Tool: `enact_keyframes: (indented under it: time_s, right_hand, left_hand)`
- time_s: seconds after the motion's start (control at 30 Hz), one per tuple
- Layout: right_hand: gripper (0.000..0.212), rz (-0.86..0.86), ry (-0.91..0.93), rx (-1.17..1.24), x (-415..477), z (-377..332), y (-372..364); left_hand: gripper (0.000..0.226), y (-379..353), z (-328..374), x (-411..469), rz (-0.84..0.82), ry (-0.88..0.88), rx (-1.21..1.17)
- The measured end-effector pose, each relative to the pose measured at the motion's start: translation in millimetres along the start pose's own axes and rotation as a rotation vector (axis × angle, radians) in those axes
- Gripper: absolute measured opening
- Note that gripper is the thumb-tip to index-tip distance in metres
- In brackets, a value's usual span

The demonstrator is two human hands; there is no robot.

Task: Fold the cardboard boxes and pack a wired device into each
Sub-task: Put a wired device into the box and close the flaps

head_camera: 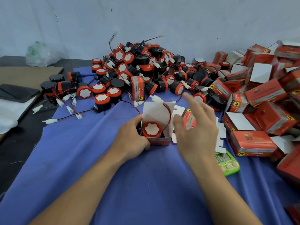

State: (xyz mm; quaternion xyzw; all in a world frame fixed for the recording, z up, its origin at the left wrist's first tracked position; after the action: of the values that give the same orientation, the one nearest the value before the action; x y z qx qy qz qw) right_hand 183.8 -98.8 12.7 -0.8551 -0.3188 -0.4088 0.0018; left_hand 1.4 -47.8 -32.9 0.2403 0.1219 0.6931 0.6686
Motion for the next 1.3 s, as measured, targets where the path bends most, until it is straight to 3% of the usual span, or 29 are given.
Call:
enact_keyframes:
  time_s: [0.07,0.17,0.3,0.43,0.6,0.8,1.1,1.3]
  right_hand:
    - [0.051,-0.016,-0.035,-0.030,4.1,5.5,0.9]
    - [0.024,-0.069,0.024,-0.067,2.0,0.7,-4.2]
    - [0.037,-0.151,0.066,-0.133,0.2,-6.9,-16.2]
    - [0.015,-0.135,0.219,-0.149,-3.7,-20.1,-20.0]
    - [0.009,-0.103,0.340,-0.085,-8.3,-31.9,-16.4]
    - [0.043,-0.171,0.184,0.002,-11.5,-29.9,-5.1]
    - [0.012,-0.167,-0.151,0.129,1.6,-2.6,-0.1]
    - [0.021,-0.180,-0.200,0.090,3.2,5.8,0.9]
  left_hand:
    - [0.052,-0.7,0.8,-0.7,-0.012,0.002,-0.001]
    - [0.053,-2.3,0.6,-1.2,-0.020,0.018,0.022]
    - [0.057,-3.8,1.8,-3.5,-0.030,-0.006,0.032]
    - [0.050,-3.2,3.4,-6.2,-0.062,-0.044,0.061]
    - [0.043,-7.1,1.5,-7.0,-0.082,-0.029,0.097]
    - [0.055,-7.8,2.3,-8.4,-0.091,-0.023,0.082]
    - [0.059,-7.1,4.4,-9.8,-0.102,-0.016,0.069]
    - [0.059,-8.2,4.2,-10.1,-0.083,-0.038,0.076]
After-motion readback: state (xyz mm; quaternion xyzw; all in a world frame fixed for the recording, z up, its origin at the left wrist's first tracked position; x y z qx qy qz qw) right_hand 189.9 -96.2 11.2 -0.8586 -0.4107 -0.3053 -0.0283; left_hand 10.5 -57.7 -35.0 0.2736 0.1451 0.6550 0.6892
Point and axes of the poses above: each hand's wrist, its own x-axis towards the middle knuckle, its own y-axis out of the back of the hand, z = x × y, the point moved 4 cm from there along x, towards the middle knuckle, and after that the axes turned 13 degrees about z, right-handed, at the moved point
